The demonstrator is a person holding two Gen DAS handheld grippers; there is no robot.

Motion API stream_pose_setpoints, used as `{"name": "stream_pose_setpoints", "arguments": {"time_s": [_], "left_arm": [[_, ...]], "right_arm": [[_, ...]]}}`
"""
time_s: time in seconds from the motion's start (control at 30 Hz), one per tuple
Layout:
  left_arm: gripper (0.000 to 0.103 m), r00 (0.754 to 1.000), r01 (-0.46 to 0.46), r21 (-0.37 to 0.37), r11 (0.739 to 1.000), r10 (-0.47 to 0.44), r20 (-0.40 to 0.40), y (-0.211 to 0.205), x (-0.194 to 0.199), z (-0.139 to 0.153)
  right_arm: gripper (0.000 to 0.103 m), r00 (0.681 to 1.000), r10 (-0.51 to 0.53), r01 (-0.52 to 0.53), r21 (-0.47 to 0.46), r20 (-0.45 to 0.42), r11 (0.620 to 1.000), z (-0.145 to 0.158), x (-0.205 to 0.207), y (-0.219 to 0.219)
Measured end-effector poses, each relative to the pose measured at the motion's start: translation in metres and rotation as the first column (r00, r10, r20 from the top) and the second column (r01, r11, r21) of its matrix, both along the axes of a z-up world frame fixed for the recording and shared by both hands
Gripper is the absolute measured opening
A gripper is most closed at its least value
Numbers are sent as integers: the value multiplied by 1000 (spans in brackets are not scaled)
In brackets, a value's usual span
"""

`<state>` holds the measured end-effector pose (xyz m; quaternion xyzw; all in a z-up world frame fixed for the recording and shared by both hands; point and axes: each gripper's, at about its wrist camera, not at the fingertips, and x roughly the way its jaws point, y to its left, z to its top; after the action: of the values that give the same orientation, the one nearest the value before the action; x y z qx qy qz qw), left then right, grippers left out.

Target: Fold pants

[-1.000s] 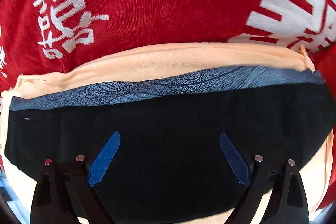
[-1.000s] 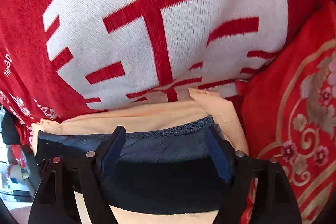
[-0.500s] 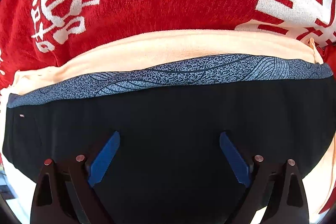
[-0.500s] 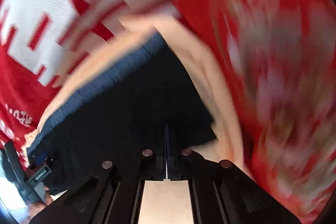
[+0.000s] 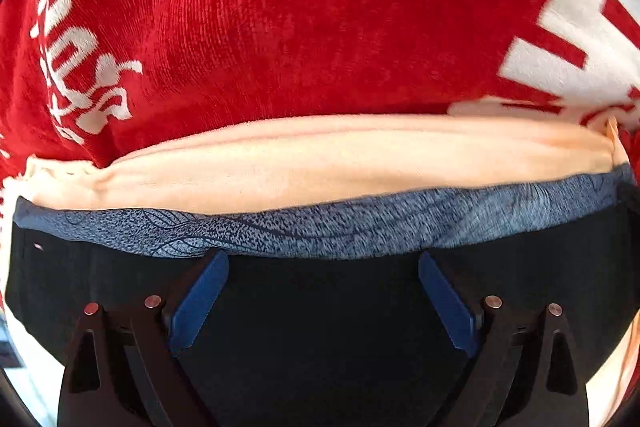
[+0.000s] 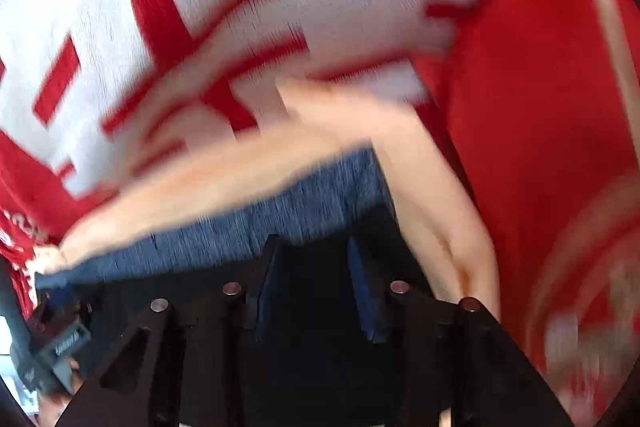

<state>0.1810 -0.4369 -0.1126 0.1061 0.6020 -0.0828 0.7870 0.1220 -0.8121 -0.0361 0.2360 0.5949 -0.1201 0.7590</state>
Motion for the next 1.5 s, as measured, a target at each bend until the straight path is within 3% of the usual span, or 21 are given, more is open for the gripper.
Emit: {"name": "stream_pose_setpoints", "arguments": {"time_s": [0.1, 0.17, 0.23, 0.33, 0.47, 0.53, 0.6, 0.7, 0.8, 0.87, 1.0, 1.2, 1.33, 1.5], "left_arm": [[102, 1000, -20, 8, 1000, 20, -18, 9, 8, -2], [102, 1000, -12, 27, 1000, 12, 16, 14, 4, 11], [102, 999, 5, 50, 999, -7, 44, 25, -9, 25], [102, 999, -32, 77, 997, 30, 28, 63, -26, 32], [102, 994, -111, 140, 984, 112, 0, 118, -43, 26], [103, 989, -138, 182, 973, 147, -32, 141, -48, 12], [103, 987, -154, 125, 980, 158, -27, 162, -55, 6], [103, 977, -192, 143, 971, 203, -67, 186, -57, 13], [103, 976, -194, 166, 967, 207, -64, 208, -59, 26], [103, 973, -211, 161, 964, 224, -63, 225, -55, 33], [103, 966, -246, 165, 955, 256, -45, 266, -45, 42], [103, 980, -194, 207, 959, 199, -4, 325, -23, 35], [103, 985, -170, 203, 964, 171, 17, 367, -12, 36], [103, 988, -154, 223, 963, 149, 36, 421, 12, 13]], "right_arm": [[37, 999, 42, -41, -49, 14, 998, 0, 21, 0], [38, 1000, 18, -17, -31, 17, 999, 11, 23, -3], [42, 998, -9, 7, 28, 62, 1000, 32, 5, -3], [47, 999, -18, 14, 94, 50, 995, 52, -39, 7], [47, 994, -90, 101, 168, -68, 981, 39, -96, 18], [47, 987, -128, 144, 178, -98, 973, 24, -102, 13], [45, 983, -153, 165, 124, -101, 978, 16, -98, 7], [45, 979, -174, 181, 56, -105, 982, 29, -97, 4], [47, 991, -119, 128, 196, -57, 972, 42, -99, 23], [47, 997, -67, 75, 303, -35, 950, 47, -99, 51], [47, 998, 46, -60, 510, 39, 858, 46, -94, 142], [47, 986, 134, -166, 680, 100, 714, 18, -95, 306], [47, 989, 117, -147, 717, 92, 681, 5, -92, 374], [47, 996, 47, -89, 712, 78, 696, -18, -87, 400]]}}
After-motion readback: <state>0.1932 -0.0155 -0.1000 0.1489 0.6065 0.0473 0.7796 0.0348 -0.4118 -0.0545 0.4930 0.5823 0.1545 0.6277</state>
